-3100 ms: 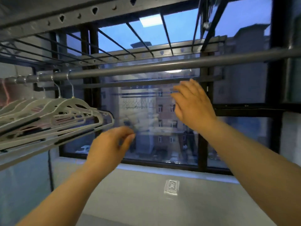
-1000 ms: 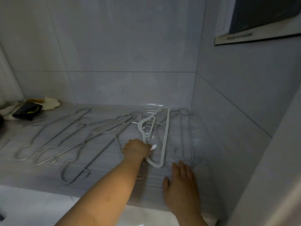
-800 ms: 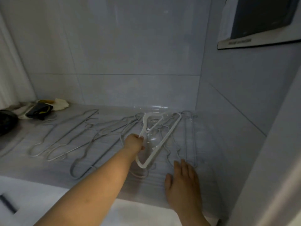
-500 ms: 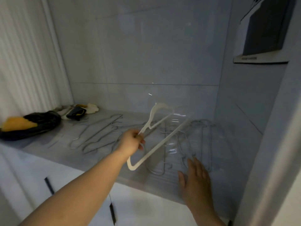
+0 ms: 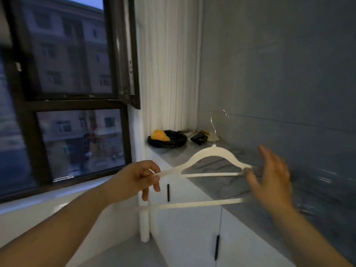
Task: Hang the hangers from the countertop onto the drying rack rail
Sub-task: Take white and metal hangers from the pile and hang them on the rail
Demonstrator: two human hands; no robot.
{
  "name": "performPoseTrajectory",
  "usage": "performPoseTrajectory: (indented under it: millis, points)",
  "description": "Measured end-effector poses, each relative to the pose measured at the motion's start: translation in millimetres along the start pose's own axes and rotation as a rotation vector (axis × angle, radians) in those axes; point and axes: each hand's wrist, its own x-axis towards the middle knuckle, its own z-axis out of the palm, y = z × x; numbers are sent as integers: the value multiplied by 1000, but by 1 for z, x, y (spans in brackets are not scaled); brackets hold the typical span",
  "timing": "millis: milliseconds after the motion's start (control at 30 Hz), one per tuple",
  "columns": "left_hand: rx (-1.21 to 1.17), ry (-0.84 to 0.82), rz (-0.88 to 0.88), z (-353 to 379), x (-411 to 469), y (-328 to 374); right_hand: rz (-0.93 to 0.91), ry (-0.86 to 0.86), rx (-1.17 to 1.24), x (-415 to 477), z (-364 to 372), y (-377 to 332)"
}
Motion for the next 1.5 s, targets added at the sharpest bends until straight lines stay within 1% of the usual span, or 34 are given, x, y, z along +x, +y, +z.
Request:
performPoseTrajectory:
  millis: [33, 100, 133, 167, 267, 367, 467, 533, 633, 800, 867, 967, 1000, 1067, 1167, 1233, 1333, 1400, 1500]
  points:
    - [28, 16, -36, -14, -14, -7, -26, -163, 71, 2, 5, -20]
    - [66, 54, -113, -39, -44, -21, -92, -451, 129, 2, 22, -56]
    - [63, 82, -149, -51, -60, -28, -103, -547, 141, 0, 30, -73]
    - [57, 113, -179, -63, -76, -34, -120, -604, 162, -3, 39, -91]
    - [84, 193, -263, -99, -125, -46, -194, -685, 215, -17, 62, -143]
    - [131, 235, -320, -138, -178, -49, -299, -754, 235, -38, 80, -215]
    - [137, 267, -390, -174, -232, -52, -384, -822, 360, -68, 94, -297]
    - [174, 308, -449, -199, -273, -55, -421, -904, 476, -93, 103, -355]
    - [265, 417, -541, -243, -347, -64, -517, -1015, 549, -137, 113, -442]
    - [378, 689, -690, -304, -463, -80, -686, -1076, 671, -212, 128, -569]
    - [479, 719, -764, -323, -500, -85, -706, -1098, 804, -236, 125, -610]
    - [608, 704, -862, -344, -544, -87, -584, -1103, 1108, -260, 103, -664]
    - [625, 697, -889, -348, -555, -87, -579, -1099, 1162, -264, 95, -681]
    - [646, 686, -931, -353, -573, -85, -672, -1121, 1168, -271, 80, -711]
    - [674, 710, -963, -360, -593, -81, -790, -1197, 1243, -278, 67, -749]
    - [662, 757, -977, -363, -603, -77, -830, -1214, 1253, -278, 61, -769]
    - [615, 802, -997, -369, -616, -68, -874, -1282, 1255, -276, 54, -791]
    - [605, 814, -1002, -373, -621, -61, -933, -1272, 1225, -276, 48, -802]
    - [654, 846, -1011, -380, -624, -49, -982, -1172, 1203, -274, 34, -813]
